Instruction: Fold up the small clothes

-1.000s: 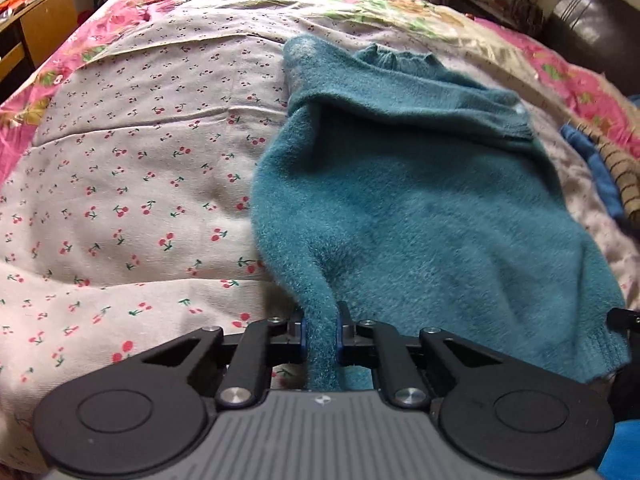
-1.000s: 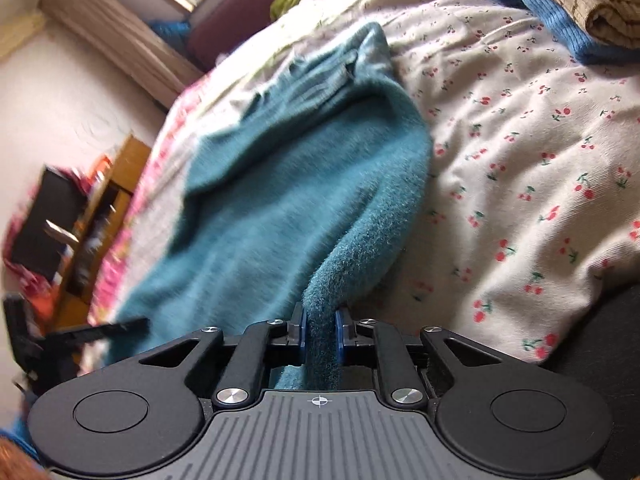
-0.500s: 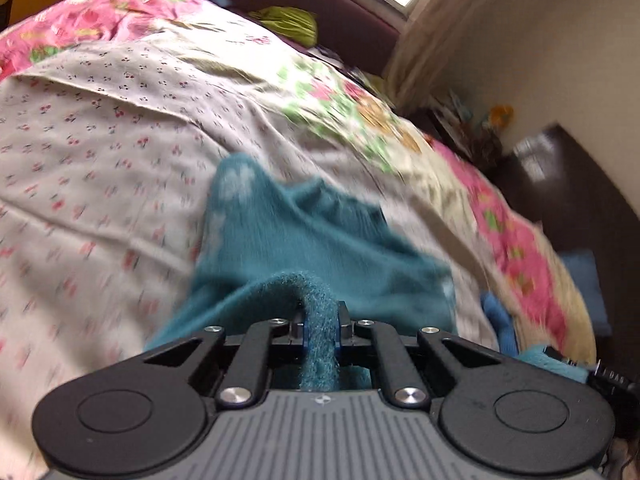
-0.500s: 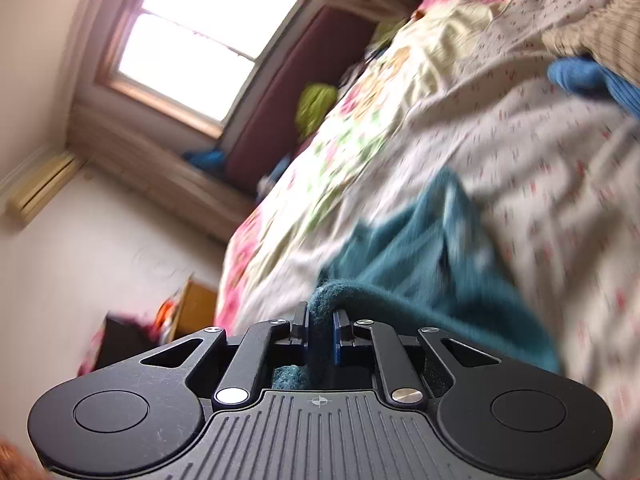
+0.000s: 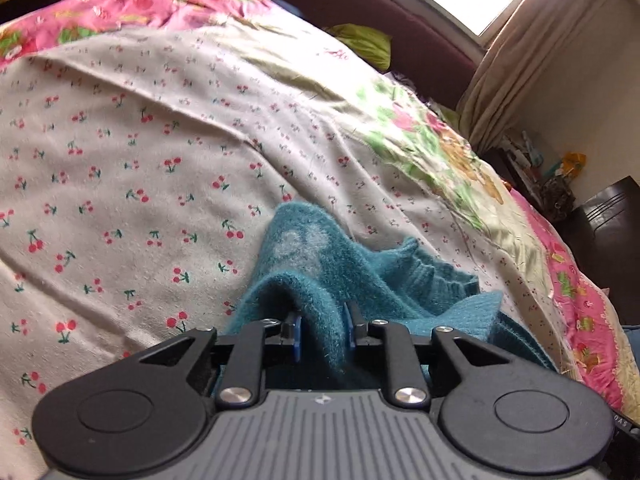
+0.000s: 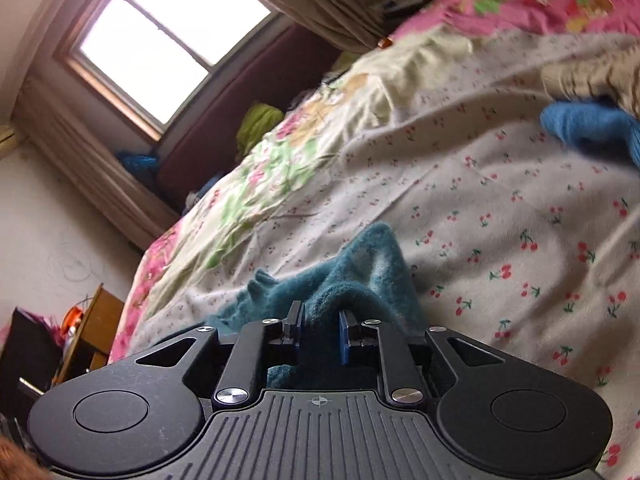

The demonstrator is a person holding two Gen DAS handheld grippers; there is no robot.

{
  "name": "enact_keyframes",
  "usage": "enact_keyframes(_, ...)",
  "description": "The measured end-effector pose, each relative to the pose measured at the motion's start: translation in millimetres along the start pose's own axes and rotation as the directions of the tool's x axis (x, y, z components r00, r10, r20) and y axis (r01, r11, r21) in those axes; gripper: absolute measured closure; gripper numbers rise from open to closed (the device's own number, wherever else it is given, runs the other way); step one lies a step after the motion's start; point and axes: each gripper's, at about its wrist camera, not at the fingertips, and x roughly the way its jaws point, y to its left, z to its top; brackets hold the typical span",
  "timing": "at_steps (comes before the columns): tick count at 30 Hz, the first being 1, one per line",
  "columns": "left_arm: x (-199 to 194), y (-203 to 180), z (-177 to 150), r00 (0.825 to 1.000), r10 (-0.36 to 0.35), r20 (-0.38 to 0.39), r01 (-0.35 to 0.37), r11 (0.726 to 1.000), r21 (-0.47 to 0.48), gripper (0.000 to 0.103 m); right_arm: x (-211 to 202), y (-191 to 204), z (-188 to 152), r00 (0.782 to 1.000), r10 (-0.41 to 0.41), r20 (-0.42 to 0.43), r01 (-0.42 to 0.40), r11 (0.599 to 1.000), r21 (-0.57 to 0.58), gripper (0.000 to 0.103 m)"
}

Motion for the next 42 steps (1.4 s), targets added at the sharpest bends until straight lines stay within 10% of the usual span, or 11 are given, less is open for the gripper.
enact_keyframes(4,1.7,-2.7,9.8,1.000,0.015,-0.013,-0.016,0.999,-0.031,0.069,-1.4,-7.2,8.4,0.997,0.072,-0.012,-0.069,0.985,0.158,0.067)
enact_keyframes(13,-7.7,12.1,14.0,0.998,-0.052,0.040,0.060,0.975,-0.214,0.052,-10.9,-6.1,2.0,0.999,-0.032,0.039,0.032,0.999,0.000,0.060)
enact_keyframes(21,-35.6,-6.3,13.1,0.964,0.154,0.216,-0.159,0.987,0.003,0.049,-8.1,2.9,-20.8,0.991,-0.121,0.055,0.129,0.974,-0.184,0.061)
enact_keyframes(29,-1.3,-20.5,-30.0,0.951,0.263,0.160,-0.295,0.928,0.227,0.049,11.9,-0.7,-41.5,0.952,-0.301,0.050,0.298,0.881,-0.367,0.061)
enact_keyframes(34,8.3,-11.3,-45.2,0.931,0.308,0.195,-0.353,0.895,0.273,0.030,13.1,-23.3,-47.2,0.959,-0.278,0.050,0.280,0.916,-0.287,0.061)
enact_keyframes(42,7.6,-19.9,-45.3,0.909,0.360,0.210,-0.410,0.860,0.304,0.030,7.0,-31.6,-46.8,0.972,-0.228,0.054,0.235,0.943,-0.235,0.061)
